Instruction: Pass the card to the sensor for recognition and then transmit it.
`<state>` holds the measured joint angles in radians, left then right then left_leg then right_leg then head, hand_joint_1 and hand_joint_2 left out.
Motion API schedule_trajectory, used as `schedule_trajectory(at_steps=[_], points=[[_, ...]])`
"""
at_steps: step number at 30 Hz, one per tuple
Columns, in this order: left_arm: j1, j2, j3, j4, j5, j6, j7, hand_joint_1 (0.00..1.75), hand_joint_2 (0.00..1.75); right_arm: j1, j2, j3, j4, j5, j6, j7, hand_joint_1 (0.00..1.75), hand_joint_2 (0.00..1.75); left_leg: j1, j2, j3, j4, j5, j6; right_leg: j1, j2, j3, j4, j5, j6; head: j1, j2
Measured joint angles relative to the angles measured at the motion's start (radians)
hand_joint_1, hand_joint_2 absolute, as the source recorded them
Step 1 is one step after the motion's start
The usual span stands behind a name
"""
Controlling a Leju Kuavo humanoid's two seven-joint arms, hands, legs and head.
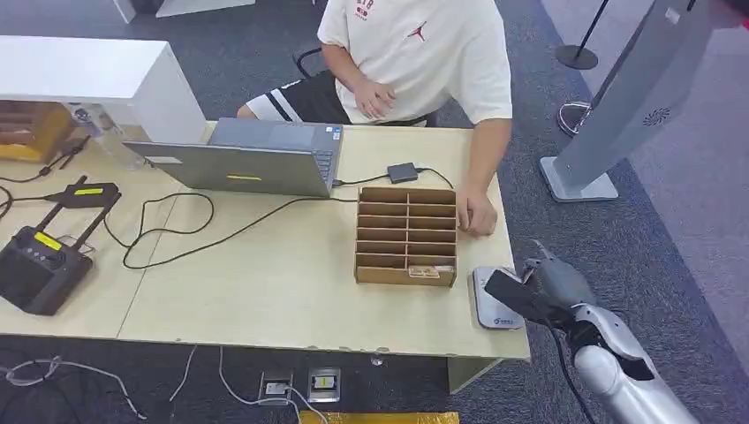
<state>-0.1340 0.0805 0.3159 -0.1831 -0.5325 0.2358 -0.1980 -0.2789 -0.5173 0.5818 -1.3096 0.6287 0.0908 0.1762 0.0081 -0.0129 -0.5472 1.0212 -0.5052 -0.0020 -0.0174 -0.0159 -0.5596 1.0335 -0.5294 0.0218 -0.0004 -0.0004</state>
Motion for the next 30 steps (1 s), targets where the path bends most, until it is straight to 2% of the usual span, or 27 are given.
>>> schedule_trajectory(at_steps=[24,27,30], points=[[0.0,0.006,0.0,0.0,0.0,0.001,0.0,0.0,1.75,0.005,0.019,0.022,-0.01,-0.011,-0.005,0.015,1.75,1.75,0.0,0.0,0.0,0.0,0.0,0.0,0.0,0.0,0.0,0.0,0.0,0.0,0.0,0.0],[0.0,0.006,0.0,0.0,0.0,0.002,0.0,0.0,1.75,-0.011,0.019,0.01,-0.017,-0.015,-0.019,0.001,1.75,1.75,0.0,0.0,0.0,0.0,0.0,0.0,0.0,0.0,0.0,0.0,0.0,0.0,0.0,0.0],[0.0,0.007,0.0,0.0,-0.003,0.006,-0.002,0.0,1.75,-0.079,0.018,-0.028,-0.018,0.007,-0.04,-0.036,1.75,1.75,0.0,0.002,0.0,0.0,0.0,0.0,0.0,0.001,0.0,0.0,0.001,0.0,0.0,0.0]])
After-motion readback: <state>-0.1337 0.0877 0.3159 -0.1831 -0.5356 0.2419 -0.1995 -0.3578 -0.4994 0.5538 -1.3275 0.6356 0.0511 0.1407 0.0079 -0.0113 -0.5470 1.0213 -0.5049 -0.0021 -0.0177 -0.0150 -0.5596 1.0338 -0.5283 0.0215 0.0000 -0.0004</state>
